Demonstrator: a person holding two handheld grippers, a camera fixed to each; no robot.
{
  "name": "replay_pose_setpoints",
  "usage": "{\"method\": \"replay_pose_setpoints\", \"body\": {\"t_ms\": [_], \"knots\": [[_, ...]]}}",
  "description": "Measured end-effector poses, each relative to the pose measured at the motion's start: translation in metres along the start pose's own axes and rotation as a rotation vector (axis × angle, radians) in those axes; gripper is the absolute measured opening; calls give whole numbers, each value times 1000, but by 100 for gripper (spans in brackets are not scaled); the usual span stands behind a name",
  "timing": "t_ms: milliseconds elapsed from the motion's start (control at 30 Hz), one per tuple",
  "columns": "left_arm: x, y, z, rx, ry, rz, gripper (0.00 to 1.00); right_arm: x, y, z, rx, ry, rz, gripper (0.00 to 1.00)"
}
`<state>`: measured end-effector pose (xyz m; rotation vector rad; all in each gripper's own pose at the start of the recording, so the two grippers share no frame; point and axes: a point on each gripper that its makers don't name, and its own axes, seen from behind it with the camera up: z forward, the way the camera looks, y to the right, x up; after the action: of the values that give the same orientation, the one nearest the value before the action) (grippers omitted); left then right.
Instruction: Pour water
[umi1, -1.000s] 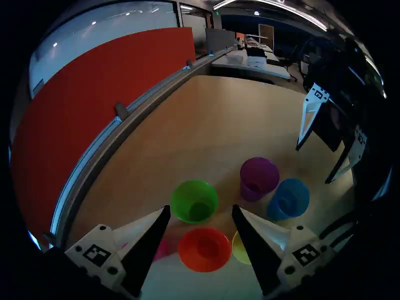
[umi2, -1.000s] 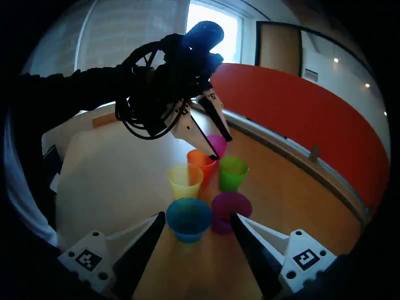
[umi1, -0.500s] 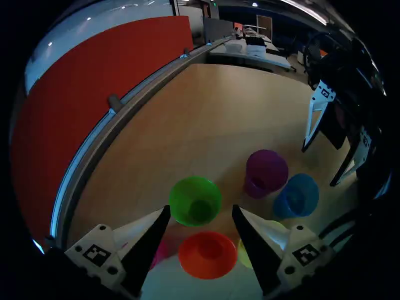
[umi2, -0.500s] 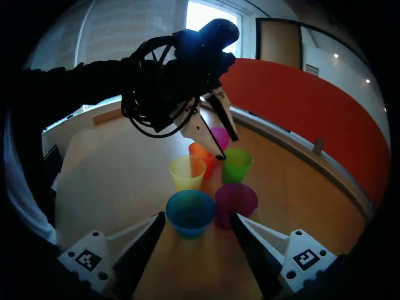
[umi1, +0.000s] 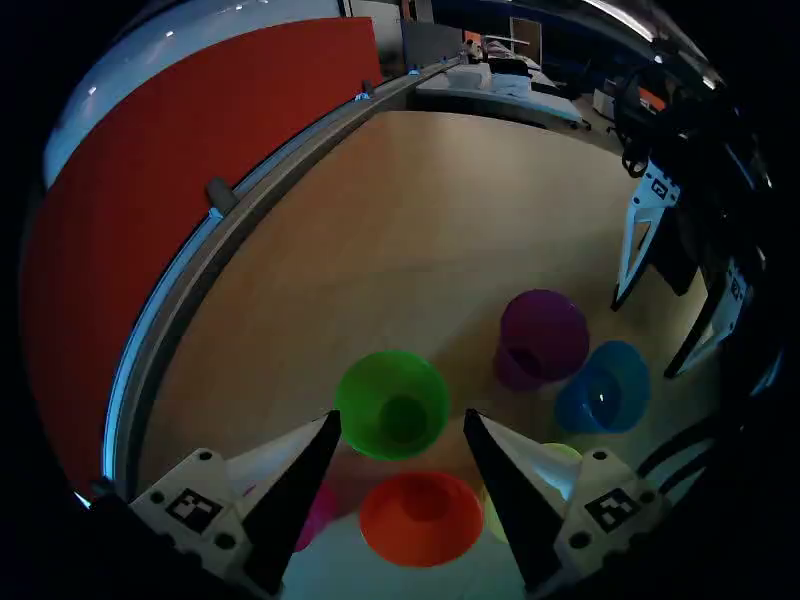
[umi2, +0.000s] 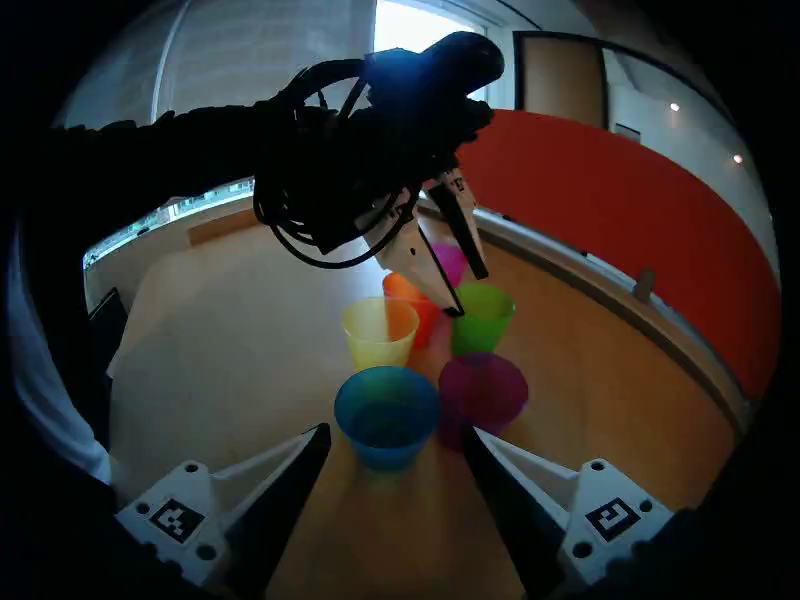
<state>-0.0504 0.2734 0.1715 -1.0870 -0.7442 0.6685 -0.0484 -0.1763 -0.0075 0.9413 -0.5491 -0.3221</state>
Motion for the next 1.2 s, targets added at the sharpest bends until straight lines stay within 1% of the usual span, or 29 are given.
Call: {"method": "replay_pose_setpoints", "body": {"t_ms": [167, 267, 667, 767, 900, 1200], "knots": [[-3, 0, 4, -4, -11, -1, 91, -1, 0, 3, 1, -1, 0, 100], [-2, -3, 5, 5, -12, -2, 91, -2, -1, 4, 4, -2, 2, 100], [-3, -11, 0, 24, -13, -3, 91, -4, 1, 4, 6, -1, 4, 100], [-4, -12, 0, 24, -16, -10, 91, -4, 1, 5, 7, 1, 1, 100], [-6, -14, 3, 22, -20, -26, 91, -3, 1, 5, 9, 2, -2, 100], [-12, -15, 10, 24, -40, -37, 91, -3, 1, 7, 12, 0, 5, 100]]}}
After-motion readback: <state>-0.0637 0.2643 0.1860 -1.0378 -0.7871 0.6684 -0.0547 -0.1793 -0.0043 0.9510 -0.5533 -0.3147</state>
